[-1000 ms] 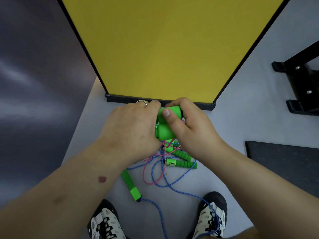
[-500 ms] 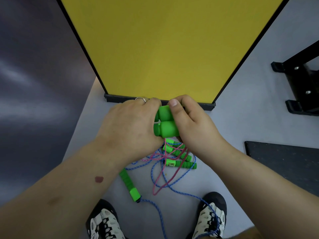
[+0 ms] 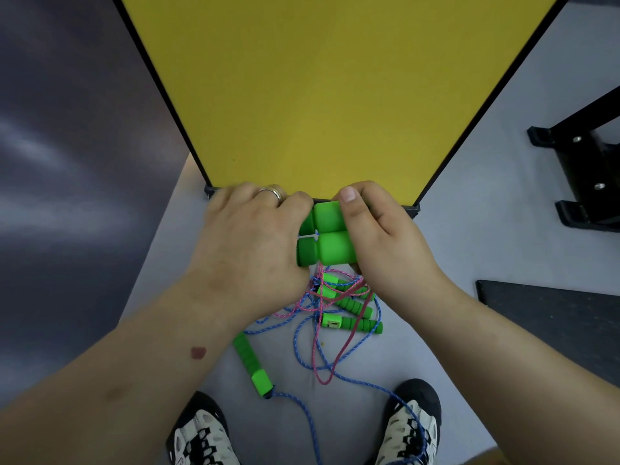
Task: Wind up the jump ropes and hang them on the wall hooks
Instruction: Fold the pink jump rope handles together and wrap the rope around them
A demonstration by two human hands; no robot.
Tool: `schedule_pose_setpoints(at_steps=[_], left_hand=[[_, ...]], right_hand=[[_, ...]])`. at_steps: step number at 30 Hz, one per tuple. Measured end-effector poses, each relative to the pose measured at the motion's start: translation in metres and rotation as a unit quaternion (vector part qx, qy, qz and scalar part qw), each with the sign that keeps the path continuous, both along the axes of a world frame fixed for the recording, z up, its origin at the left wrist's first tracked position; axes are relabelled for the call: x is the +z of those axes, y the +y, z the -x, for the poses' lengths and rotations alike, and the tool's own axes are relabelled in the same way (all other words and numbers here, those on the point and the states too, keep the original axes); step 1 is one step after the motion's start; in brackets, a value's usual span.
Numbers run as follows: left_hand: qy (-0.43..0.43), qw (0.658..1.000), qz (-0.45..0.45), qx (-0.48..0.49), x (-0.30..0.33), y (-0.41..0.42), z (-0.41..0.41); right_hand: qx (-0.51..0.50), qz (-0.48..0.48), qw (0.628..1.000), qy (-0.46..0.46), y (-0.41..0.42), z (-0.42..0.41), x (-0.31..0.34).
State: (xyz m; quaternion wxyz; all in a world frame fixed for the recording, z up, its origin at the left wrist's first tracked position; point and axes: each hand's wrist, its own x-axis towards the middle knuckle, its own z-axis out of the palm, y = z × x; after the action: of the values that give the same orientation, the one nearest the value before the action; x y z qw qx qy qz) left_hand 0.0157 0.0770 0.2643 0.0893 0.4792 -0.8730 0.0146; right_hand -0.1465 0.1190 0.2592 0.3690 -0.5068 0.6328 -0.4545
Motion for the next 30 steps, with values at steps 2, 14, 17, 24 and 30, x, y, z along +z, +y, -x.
schedule_pose_setpoints(at_steps=[2,14,17,24,30], left_hand=[[0.013,1.000,0.009,-0.003,0.001,0.000,0.000],[-0.027,0.996,-0.067,0.060,0.010,-0.011,-0.016],[-0.028,0.994,-0.090,0.060,0.013,-0.010,-0.014],[0.047,0.981,-0.176,0.070,0.022,-0.006,-0.005],[-0.010,0.990,-0.080,0.118,0.010,-0.009,-0.010]], right_hand=[[0.010,-0.002,1.000,-0.021,0.001,-0.001,0.001],[0.197,-0.219,0.955,0.033,-0.016,0.035,0.001],[0.173,-0.126,0.959,0.187,-0.010,0.041,0.001],[0.165,-0.081,0.971,0.151,-0.003,0.020,-0.019],[0.235,-0.149,0.864,0.421,0.014,-0.005,-0.016]])
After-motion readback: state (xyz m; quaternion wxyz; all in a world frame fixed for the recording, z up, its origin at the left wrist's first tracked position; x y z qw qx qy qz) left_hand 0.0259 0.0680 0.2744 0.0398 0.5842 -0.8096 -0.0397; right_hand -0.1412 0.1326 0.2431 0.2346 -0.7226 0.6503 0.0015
